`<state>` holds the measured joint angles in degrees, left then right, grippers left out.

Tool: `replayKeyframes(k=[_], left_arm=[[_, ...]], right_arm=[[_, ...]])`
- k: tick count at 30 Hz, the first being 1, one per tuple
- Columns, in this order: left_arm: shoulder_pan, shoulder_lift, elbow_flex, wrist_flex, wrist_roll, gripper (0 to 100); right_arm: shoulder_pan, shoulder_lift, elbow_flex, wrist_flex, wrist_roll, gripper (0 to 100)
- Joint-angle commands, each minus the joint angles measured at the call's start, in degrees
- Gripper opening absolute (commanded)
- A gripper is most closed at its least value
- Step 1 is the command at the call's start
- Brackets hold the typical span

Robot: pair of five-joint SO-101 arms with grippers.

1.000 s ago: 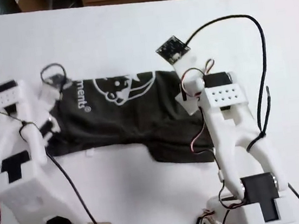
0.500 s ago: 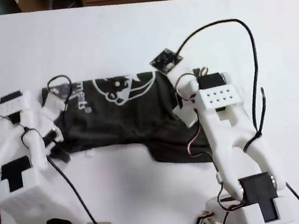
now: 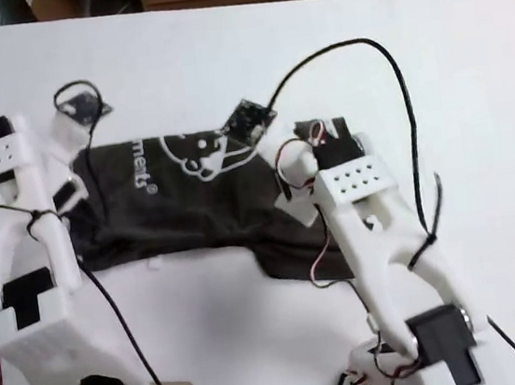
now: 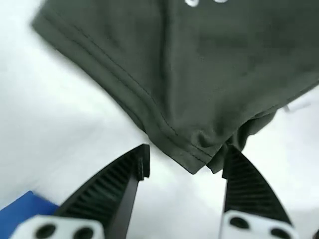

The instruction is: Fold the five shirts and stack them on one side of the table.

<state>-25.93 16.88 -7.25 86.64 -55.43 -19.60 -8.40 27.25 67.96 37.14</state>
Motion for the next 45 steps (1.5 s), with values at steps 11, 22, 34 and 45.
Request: replayKeyframes(k=[11,22,34,45], left_arm=[[0.62,5.54,-2.86,-1.41,0.97,26],[0.53,12.48,-3.03,-2.20,1.05,26],[0.70,12.75,-3.03,-2.20,1.05,26],[0.70,12.75,-3.03,-2.20,1.05,26]], right_arm=[[-5.23,1.27,1.32,-3.21,0.88,24.0],[0.22,11.74,0.97,-13.85,0.88,24.0],[-0.57,9.10,-1.14,0.75,4.84,24.0],[-5.05,-7.34,3.16,12.35,7.21,24.0]])
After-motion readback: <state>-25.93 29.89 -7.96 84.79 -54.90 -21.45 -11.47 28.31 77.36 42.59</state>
